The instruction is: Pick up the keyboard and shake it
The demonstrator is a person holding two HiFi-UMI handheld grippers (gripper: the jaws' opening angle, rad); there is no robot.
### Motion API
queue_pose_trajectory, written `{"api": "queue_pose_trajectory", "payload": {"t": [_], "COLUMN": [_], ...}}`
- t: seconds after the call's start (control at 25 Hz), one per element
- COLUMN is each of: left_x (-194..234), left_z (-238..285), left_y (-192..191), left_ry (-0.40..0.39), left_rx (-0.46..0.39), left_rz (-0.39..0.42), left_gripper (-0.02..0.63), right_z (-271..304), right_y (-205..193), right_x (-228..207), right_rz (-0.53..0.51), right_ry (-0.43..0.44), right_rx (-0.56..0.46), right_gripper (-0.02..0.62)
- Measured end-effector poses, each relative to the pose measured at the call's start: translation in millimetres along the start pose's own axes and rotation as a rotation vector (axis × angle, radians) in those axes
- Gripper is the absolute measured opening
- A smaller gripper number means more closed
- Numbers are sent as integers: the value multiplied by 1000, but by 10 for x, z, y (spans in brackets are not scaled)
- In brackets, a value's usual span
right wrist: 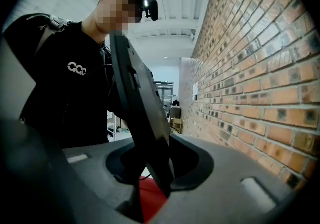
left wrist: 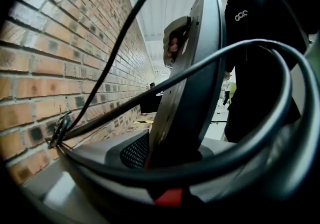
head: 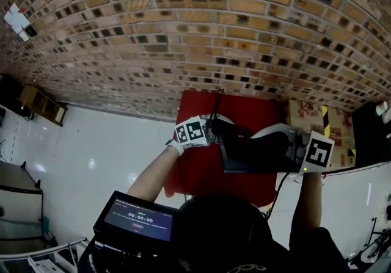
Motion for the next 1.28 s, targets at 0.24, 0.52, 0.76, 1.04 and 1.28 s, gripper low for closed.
{"api": "queue_pose_trajectory", "payload": {"t": [0.24,0.52,0.76,1.04,1.28], "left_x": [70,178,333,260,297], "left_z": [2,-79,-54,105,20], "left_y": [-50,207,170,-20,116], "left_ry": [5,54,63,30,171], "left_rx": [-2,15,34,14,-58], "left_rz": [27,135,169,142,106], "left_gripper": [143,143,147,150,158], "right_z": [27,34,20,16,161], "right_y": [3,148,94,-32,-65], "right_x": [-21,155,100,92,137], "right_rz": [-15,-98,-111,-128,-149], "right_ry": [-10,-17,-50,-67,-39], "right_rx": [-6,-10,6,9,219], "right_gripper": [83,84,87,87,86]}}
Point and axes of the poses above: the fingertips, and each gripper's own axes: z forward along the fingers, x to its left, y out of its top, the point moved 2 cm from there along -z, backward along the fingers, and after that the axes turned 14 degrees about z, right-handed, at the moved point
